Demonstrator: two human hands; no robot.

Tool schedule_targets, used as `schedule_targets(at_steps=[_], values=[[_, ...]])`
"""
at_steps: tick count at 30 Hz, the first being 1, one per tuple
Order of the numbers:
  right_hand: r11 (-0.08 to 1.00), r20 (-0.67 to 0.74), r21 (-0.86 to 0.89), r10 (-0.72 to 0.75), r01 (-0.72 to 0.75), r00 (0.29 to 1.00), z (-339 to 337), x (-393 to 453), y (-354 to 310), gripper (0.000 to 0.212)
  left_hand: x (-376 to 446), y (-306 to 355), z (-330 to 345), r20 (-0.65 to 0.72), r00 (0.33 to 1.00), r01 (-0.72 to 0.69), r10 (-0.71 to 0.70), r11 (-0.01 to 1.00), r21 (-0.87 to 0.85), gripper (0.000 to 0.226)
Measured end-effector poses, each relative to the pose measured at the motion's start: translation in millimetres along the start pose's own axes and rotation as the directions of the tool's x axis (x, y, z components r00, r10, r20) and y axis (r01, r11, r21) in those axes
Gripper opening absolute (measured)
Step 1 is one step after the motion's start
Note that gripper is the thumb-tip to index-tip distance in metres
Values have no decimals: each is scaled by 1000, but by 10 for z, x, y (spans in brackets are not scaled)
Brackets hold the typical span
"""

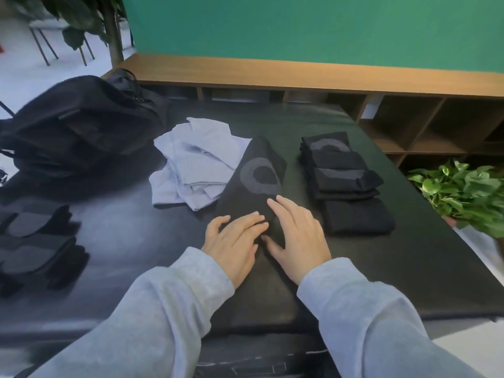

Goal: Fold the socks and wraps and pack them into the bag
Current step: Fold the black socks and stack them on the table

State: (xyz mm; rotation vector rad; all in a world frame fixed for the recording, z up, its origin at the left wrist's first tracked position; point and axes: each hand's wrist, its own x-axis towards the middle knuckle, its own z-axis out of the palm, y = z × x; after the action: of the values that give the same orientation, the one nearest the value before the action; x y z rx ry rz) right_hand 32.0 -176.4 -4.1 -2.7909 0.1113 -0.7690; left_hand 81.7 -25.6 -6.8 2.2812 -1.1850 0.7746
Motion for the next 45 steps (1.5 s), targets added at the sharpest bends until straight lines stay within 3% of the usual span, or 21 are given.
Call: schedule_targets(at_steps=[6,10,14,21,25,30,36,41,45], values=[[991,25,107,75,-78,997,41,18,-114,30,-40,-21,-3,4,1000,7,-7,996,-84,39],[966,133,216,118,-145,984,-39,40,-116,19,-25,-63,-8,68,978,203,-198,976,-82,77],[918,168,320,188,-234,968,-108,41,-144,20,5,-81,-39,225,925,334,-308,939,-87,77],[847,233,362,321,-388,918,-117,24,-143,29,68,-50,-121,370,866,392,-337,916,-82,46],[877,235,341,269,-339,934,-125,-6,-141,45,65,-60,-185,355,884,373,-305,917,-142,43],[922,201,281,216,-268,955,-204,-155,-106,27,-105,-63,-234,301,903,377,-308,902,-210,30],[961,247,189,153,-203,957,-278,-377,-65,24,-219,26,-352,299,898,402,-322,877,-263,14],[929,283,265,179,-256,942,-417,-469,-144,7,-213,121,-446,454,783,551,-424,812,-193,12],[905,308,250,262,-343,915,-486,-480,-216,17,-182,151,-504,473,732,616,-491,773,-152,17]])
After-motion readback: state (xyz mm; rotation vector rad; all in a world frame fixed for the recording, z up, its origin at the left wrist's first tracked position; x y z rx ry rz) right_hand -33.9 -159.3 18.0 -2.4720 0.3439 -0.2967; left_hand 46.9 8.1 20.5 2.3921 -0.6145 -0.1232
